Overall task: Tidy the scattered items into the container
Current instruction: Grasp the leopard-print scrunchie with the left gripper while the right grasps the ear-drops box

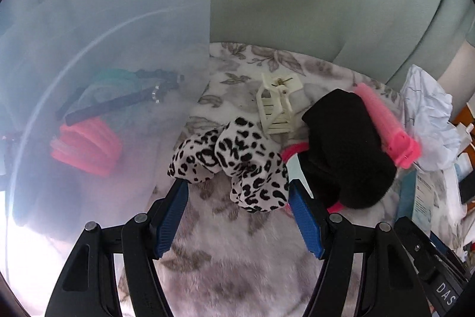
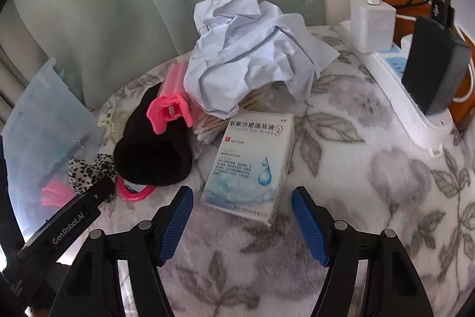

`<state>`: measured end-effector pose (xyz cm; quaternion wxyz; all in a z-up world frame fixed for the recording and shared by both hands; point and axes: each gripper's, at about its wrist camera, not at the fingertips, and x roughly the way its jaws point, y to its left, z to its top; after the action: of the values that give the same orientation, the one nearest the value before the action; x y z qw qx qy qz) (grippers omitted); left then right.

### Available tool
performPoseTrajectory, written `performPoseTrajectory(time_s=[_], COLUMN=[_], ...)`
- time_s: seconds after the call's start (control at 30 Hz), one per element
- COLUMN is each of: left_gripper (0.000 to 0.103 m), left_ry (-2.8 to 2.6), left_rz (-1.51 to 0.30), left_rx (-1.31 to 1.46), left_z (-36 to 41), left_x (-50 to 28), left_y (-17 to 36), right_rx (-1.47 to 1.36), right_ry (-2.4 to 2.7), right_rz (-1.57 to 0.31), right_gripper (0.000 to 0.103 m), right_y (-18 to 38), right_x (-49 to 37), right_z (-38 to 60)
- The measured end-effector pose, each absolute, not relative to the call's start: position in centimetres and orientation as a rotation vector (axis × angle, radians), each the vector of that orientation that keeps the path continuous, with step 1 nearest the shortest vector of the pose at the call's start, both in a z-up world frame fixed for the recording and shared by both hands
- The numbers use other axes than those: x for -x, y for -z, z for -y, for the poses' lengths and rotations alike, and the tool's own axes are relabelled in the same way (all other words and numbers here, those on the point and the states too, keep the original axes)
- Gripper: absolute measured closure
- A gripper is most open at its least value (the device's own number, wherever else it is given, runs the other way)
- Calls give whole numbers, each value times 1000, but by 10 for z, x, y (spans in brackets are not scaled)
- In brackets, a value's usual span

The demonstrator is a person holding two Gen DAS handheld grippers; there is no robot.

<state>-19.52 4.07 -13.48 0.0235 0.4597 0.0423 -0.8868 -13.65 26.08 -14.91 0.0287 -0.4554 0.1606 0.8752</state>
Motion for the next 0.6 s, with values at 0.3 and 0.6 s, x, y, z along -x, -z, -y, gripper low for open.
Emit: performPoseTrajectory(time_s=[0.3, 0.6], left_gripper=[53, 72], left_ry=[2746, 2761], left_rz=[-141, -153], left_rx=[-1434, -1449], left_z=[-39, -42], left_x=[200, 192], left_y=[139, 134], right_rx=[1358, 1364], right_ry=[-2700, -2652], right_rz=[-433, -457], right_gripper=[31, 47], right_y=[152, 152], right_x=[133, 121], right_z=[-258, -266])
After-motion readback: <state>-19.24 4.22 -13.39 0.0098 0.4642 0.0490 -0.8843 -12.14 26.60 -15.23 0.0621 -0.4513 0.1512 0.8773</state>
